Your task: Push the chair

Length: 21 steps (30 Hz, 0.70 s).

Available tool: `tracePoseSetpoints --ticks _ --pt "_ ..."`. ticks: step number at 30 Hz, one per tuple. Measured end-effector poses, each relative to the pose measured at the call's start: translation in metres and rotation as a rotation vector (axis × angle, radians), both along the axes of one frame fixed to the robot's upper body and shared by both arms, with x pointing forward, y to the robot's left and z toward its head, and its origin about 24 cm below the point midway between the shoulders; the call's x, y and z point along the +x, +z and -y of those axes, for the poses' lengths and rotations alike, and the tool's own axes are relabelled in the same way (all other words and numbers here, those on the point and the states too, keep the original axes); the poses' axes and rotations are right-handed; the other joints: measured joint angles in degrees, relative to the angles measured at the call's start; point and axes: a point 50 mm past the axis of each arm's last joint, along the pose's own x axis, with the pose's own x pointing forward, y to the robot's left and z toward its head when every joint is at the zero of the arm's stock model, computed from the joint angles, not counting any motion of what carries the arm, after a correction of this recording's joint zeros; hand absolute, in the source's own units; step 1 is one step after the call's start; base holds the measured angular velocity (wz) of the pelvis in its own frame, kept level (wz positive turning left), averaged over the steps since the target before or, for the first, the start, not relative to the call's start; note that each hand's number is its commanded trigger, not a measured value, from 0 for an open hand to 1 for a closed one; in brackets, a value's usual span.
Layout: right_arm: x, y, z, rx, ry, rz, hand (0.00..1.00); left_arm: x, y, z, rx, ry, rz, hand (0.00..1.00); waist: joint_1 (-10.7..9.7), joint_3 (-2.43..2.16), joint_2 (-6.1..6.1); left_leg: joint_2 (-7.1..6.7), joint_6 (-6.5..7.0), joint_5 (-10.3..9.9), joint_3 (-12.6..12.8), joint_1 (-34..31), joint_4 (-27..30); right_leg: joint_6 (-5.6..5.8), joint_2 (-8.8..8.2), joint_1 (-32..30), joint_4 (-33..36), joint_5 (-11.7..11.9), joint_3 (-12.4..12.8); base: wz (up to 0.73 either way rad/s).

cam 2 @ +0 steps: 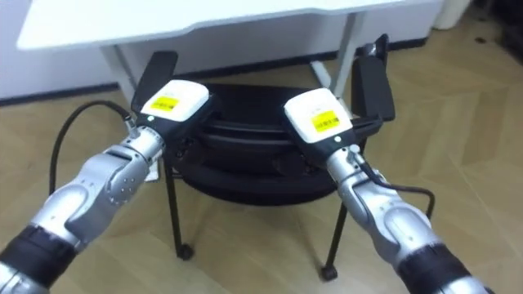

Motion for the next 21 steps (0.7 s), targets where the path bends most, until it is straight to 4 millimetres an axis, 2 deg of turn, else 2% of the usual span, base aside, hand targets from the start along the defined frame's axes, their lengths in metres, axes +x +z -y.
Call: tracePoseSetpoints --ticks 6,11,15,19,20,21 --pt "0.000 -0.002 -0.007 0.021 -0.004 -0.004 1.00 0.000 0.002 -0.004 0.012 0.000 0.011 1.00 2.62 0.07 -0.09 0.09 0.57 -0.12 -0.25 0.02 -0.57 1.24 1.48 1.12 -2.90 1.31 0.07 0.04" --pt "0.000 -0.002 -0.009 0.027 -0.004 -0.007 1.00 0.000 0.003 -0.006 0.026 0.001 0.019 1.00 3.90 0.14 -0.27 -0.05 1.31 0.40 -0.21 0.79 -2.42 2.03 1.65 2.17 -5.67 2.65 -0.09 0.03" --pt "0.000 -0.003 -0.013 0.035 0.006 -0.016 1.00 -0.004 0.002 -0.009 0.028 0.008 0.023 1.00 3.94 0.13 -0.30 -0.23 1.57 0.51 -0.43 1.37 -3.28 2.47 1.95 2.66 -7.48 3.36 -0.02 0.01" --pt "0.000 -0.003 -0.013 0.035 0.010 -0.016 1.00 -0.004 0.002 -0.010 0.030 0.010 0.027 1.00 3.23 0.14 -0.16 -0.29 1.38 0.73 -1.53 1.23 -3.33 2.27 3.01 3.17 -8.45 3.65 0.06 0.09" --pt "0.000 -0.003 -0.013 0.035 0.011 -0.018 1.00 -0.004 0.002 -0.010 0.030 0.011 0.027 1.00 3.02 0.17 -0.04 -0.31 1.28 0.79 -1.81 1.23 -3.30 2.22 3.21 3.14 -8.38 3.64 0.64 0.21" --pt "0.000 -0.003 -0.013 0.035 0.016 -0.017 1.00 -0.004 0.001 -0.010 0.030 0.011 0.026 1.00 2.53 0.18 0.10 -0.75 0.87 1.31 -2.70 1.15 -3.77 1.57 3.64 2.63 -8.23 3.61 2.21 0.27"
